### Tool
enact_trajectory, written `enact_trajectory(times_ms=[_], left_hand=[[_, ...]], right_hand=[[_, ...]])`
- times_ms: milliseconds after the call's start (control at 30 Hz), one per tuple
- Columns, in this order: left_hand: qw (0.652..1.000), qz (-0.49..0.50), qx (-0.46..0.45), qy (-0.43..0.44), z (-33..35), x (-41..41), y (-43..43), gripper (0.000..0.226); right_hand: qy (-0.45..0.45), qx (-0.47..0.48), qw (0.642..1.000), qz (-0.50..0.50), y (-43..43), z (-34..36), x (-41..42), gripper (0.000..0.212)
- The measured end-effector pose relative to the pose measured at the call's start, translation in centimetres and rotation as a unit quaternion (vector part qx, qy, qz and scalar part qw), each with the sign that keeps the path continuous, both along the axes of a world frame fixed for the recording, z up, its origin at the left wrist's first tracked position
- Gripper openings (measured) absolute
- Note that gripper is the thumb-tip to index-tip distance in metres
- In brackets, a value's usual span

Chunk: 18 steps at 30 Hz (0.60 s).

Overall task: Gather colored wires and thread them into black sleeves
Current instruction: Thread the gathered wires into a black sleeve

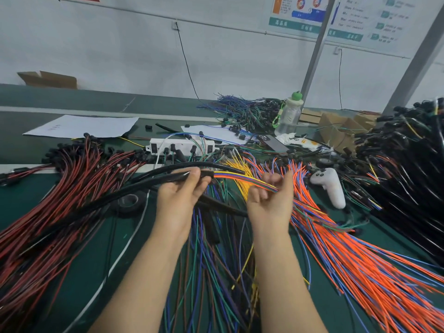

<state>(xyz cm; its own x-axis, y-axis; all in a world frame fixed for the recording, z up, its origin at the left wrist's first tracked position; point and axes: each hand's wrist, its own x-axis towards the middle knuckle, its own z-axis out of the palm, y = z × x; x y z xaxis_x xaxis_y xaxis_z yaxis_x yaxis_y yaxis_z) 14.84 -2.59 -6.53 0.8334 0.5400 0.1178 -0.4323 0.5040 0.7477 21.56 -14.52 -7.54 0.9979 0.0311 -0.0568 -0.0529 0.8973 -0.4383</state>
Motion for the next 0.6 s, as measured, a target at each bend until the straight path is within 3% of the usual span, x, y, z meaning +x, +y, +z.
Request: enact_trajectory(times_ms=[67,233,333,467,600], left_hand=[[1.000,-0.012,0.009,0.012,-0.1,-0.1,-0.1,0.012],[0.993,-0.083,0.076,0.037,-1.0,0.1,-2.9,0.011],[0.997,-0.060,0.045,0.029,-0.6,0.1,-2.6,0.011],[1.000,-0.006,-0.028,0.013,-0.1,0.0,-0.3,0.012],[0.998,-0.054,0.032,0.032,-0.7,0.0,-1.5,0.014]], right_hand=[[0.032,0.003,0.999,-0.023,-0.6,0.8,-0.5,0.044],[0.074,-0.170,0.983,-0.017,2.8,1.1,-2.1,0.046],[0.056,-0.090,0.994,0.016,2.4,1.3,-1.9,0.037],[0.064,0.053,0.996,-0.016,0.0,1.0,-1.2,0.036],[0.052,-0.035,0.997,-0.036,1.0,1.3,-1.4,0.044]])
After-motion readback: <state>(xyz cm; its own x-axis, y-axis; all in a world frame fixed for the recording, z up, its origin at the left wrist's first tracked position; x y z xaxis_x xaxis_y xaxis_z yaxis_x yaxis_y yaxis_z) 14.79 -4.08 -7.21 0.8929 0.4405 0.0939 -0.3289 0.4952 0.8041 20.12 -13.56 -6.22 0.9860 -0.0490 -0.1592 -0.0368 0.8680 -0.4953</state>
